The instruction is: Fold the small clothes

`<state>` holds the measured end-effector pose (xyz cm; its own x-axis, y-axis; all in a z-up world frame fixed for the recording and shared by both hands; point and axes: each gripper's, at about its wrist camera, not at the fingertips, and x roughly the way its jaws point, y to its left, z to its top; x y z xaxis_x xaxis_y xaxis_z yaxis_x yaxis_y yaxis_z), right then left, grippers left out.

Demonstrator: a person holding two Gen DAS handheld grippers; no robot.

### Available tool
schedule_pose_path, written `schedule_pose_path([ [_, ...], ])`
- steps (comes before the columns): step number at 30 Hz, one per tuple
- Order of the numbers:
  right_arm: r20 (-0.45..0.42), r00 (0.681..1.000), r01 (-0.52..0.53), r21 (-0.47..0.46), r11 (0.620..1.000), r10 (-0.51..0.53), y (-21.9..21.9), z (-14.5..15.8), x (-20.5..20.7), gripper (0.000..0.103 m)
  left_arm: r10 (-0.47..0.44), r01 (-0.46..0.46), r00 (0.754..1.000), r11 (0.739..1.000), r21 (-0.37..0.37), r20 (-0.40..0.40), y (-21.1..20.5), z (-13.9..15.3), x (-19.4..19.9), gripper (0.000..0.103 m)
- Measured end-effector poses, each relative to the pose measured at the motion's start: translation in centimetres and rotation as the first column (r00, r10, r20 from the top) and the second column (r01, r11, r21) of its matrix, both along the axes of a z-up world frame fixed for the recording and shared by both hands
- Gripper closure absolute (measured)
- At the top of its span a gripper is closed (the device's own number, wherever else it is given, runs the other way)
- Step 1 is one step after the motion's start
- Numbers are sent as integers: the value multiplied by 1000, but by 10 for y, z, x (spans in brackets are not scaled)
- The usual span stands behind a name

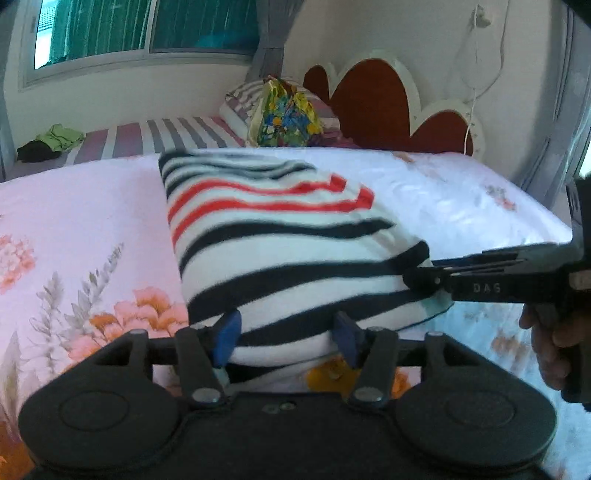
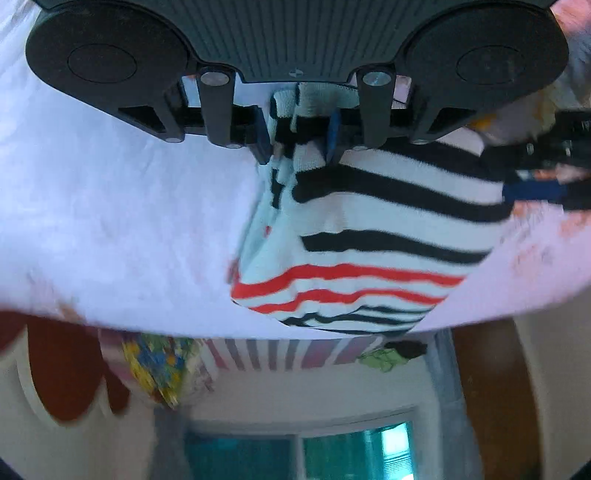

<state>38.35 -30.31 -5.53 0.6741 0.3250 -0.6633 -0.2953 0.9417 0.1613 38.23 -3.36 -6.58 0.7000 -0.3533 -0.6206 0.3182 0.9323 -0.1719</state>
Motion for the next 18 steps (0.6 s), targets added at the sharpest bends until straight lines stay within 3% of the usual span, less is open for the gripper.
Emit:
schedule_pose_path([
  [3, 116, 993, 29, 28, 999, -32, -1, 20, -3, 73, 52, -47, 996, 997, -66, 69, 17, 18, 5, 50],
  [4, 138, 990, 27, 43, 999, -33, 2, 25, 4, 80, 66, -61, 995, 996, -71, 75, 20, 23, 14, 50],
  [6, 130, 991, 0, 42, 999, -5, 13, 27, 20, 89, 73, -70, 996, 997, -41, 59, 12, 24, 37, 50],
  [8, 81, 996, -26, -20, 999, 28, 26, 10, 40, 92, 61, -61, 998, 998, 6, 2, 1, 12, 62, 49],
  [9, 45, 999, -20, -54, 998, 22, 30, 2, 48, 98, 70, -69, 997, 997, 39, -43, -3, 1, 73, 46],
  [11, 30, 999, -35, -56, 998, 37, 30, 2, 57, 98, 65, -61, 996, 996, 62, -58, -4, -7, 78, 35],
  [13, 77, 997, -17, -33, 999, 19, 26, 14, 61, 97, 51, -48, 996, 998, 35, -69, 1, 4, 82, 38],
  [14, 115, 993, -5, -8, 1000, 5, 23, 20, 64, 97, 50, -49, 998, 999, 18, -38, 3, 10, 83, 38],
  [18, 99, 995, -2, 10, 1000, 1, 25, 20, 102, 97, 77, -77, 997, 997, -4, -10, 3, 19, 109, 38],
])
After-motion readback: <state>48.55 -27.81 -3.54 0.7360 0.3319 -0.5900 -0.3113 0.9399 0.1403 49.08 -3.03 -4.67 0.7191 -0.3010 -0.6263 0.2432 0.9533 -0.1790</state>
